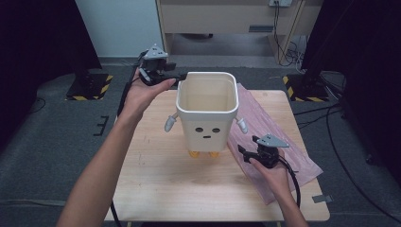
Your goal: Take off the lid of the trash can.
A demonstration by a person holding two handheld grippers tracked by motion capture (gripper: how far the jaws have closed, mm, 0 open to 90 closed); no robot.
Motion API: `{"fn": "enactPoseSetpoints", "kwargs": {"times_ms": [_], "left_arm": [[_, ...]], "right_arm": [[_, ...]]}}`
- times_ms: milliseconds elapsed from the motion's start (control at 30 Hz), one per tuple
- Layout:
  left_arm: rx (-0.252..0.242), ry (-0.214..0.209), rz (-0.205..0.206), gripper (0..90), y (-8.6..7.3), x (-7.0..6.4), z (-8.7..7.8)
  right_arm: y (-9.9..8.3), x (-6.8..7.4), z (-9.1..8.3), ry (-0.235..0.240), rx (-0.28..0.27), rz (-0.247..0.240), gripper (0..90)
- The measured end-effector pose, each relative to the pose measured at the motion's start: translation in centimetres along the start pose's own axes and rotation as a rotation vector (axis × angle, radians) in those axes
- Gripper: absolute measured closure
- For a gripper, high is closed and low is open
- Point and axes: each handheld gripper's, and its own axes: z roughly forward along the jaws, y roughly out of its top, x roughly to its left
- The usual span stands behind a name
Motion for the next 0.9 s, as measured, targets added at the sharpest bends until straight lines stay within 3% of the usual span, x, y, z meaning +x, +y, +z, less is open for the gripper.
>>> {"fn": "enactPoseSetpoints", "kwargs": {"times_ms": [33,167,433,900], "left_arm": [[0.019,-0.011,-0.006,47.4,-0.2,0.2,0.9],[0.032,-0.023,0.007,57.1,-0.7,0.0,2.1],[0.034,-0.015,0.024,70.7,-0.8,-0.3,2.4],[0.025,-0.010,-0.009,76.0,-0.8,-0.2,2.6]], "right_arm": [[0.0,0.1,-0.1,0.006,0.004,0.003,26.6],[0.0,0.2,0.0,0.007,0.000,-0.002,26.5],[-0.1,0.2,0.0,0.010,0.011,-0.001,26.2],[-0.2,0.1,-0.2,0.007,0.010,-0.004,25.2]]}}
